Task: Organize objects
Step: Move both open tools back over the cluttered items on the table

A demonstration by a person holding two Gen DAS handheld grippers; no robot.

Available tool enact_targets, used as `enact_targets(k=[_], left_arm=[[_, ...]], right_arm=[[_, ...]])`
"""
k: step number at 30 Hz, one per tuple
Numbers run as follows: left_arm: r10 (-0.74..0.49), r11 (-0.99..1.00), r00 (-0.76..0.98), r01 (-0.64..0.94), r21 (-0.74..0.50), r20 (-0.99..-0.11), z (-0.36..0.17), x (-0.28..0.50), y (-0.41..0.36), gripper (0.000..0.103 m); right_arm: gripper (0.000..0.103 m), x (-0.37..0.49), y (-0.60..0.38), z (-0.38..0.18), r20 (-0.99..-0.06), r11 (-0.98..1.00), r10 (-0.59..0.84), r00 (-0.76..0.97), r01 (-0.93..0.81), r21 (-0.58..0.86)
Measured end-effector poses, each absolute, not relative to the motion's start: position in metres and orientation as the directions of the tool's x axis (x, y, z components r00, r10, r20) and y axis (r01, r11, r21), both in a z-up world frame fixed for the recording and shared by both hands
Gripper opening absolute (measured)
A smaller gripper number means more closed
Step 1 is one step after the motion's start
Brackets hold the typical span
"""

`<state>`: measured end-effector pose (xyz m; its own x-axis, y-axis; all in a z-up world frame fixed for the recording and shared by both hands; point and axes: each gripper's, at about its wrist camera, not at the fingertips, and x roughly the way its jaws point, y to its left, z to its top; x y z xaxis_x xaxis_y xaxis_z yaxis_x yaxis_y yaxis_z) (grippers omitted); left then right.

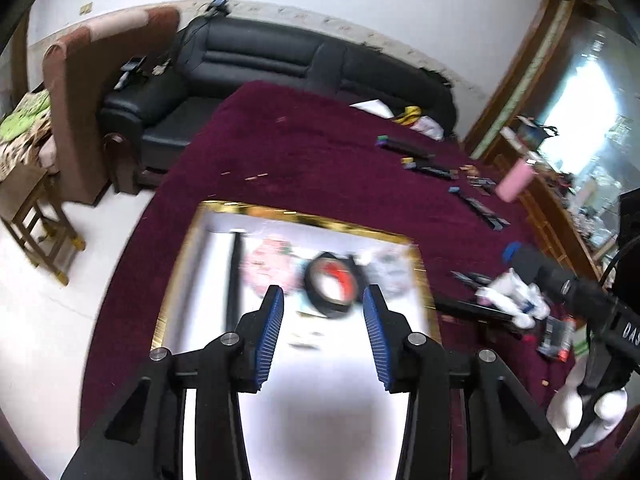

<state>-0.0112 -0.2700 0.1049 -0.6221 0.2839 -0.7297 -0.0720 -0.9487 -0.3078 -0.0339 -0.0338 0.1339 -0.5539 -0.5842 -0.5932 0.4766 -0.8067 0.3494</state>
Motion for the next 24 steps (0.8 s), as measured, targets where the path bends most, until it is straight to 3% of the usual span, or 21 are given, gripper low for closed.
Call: enact_targets(k=[3, 5, 7, 8, 9, 10, 13, 18, 24], left_arm=[[0.325, -0.936, -0.628, -0.106, -0.336, -0.707, 0.120, 0.005, -0.243, 0.039], [0.312, -0.942, -0.667, -0.123, -0.313, -0.677, 0.135, 0.019, -0.220, 0.039], [0.297, -0.951, -0.715, -0.160, -0.265, -0.632, 0.150, 0.032, -0.197, 0.044], [0.316, -0.946, -0.722, -0.192, -0.259, -0.616, 0.154, 0.036, -0.185, 0.057], [0.348, -0.936, -0.711, -0.233, -0.262, -0.611, 0.156, 0.038, -0.169, 0.062], [0.371, -0.928, -0.693, -0.260, -0.265, -0.618, 0.154, 0.035, -0.157, 0.062], [0.402, -0.913, -0.616, -0.326, -0.246, -0.677, 0.137, 0.024, -0.115, 0.062], [0.404, -0.906, -0.522, -0.343, -0.249, -0.752, 0.103, 0.000, -0.071, 0.062], [0.389, -0.920, -0.450, -0.230, -0.317, -0.804, 0.067, -0.064, -0.054, 0.062]], right_arm=[[0.075, 0.021, 0.008, 0.176, -0.455, -0.931, -0.362, -0.814, 0.343, 0.126], [0.102, 0.055, 0.031, 0.192, -0.313, -0.971, -0.236, -0.920, 0.236, 0.039], [0.103, 0.084, 0.061, 0.194, -0.191, -0.989, -0.146, -0.971, 0.141, 0.036], [0.103, 0.089, 0.078, 0.190, -0.203, -0.988, -0.146, -0.968, 0.133, 0.076], [0.103, 0.085, 0.090, 0.184, -0.259, -0.983, -0.172, -0.950, 0.149, 0.106], [0.103, 0.076, 0.107, 0.171, -0.368, -0.975, -0.210, -0.906, 0.166, 0.148], [0.103, 0.068, 0.144, 0.135, -0.495, -0.972, -0.175, -0.851, 0.071, 0.223], [0.103, 0.082, 0.199, 0.099, -0.539, -0.955, -0.142, -0.830, -0.029, 0.296], [0.103, 0.085, 0.239, 0.085, -0.566, -0.918, -0.185, -0.803, -0.064, 0.392]])
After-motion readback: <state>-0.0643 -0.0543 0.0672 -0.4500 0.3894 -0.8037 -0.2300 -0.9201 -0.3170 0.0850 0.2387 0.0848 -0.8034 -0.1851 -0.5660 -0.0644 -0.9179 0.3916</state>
